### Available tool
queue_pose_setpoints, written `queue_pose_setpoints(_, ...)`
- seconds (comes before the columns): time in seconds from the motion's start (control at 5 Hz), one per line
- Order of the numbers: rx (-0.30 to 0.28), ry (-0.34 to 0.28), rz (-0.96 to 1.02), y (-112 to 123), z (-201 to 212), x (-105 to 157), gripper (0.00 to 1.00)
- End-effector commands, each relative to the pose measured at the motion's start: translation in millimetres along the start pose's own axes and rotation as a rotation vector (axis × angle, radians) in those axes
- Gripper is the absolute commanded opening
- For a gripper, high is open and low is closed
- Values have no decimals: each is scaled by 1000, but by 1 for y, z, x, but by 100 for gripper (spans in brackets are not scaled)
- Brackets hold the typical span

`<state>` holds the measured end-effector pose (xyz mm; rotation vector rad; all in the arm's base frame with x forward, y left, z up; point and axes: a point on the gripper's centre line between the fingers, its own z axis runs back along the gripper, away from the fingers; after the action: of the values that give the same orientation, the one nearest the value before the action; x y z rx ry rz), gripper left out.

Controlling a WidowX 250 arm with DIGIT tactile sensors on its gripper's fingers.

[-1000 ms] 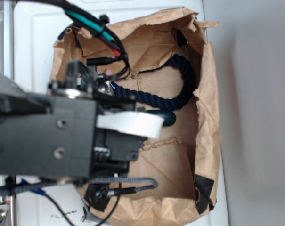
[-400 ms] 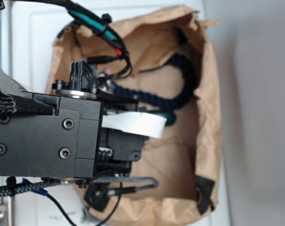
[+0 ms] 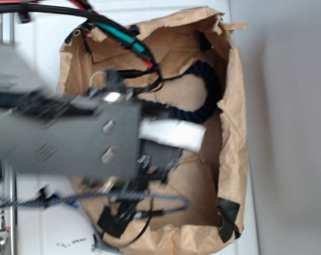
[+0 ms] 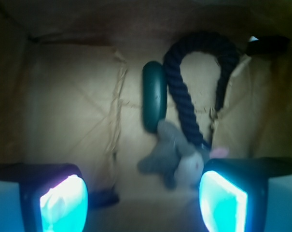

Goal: Grab the gray animal.

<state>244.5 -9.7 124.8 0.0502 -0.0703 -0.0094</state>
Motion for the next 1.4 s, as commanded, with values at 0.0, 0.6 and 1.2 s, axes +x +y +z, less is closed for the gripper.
queue_pose_setpoints(0.0, 29, -2, 48, 4, -9, 42, 100)
queue_pose_setpoints(0.6, 120, -125, -88, 17, -45, -7, 100)
queue_pose_setpoints(1.2, 182, -94, -140, 29, -68, -19, 100)
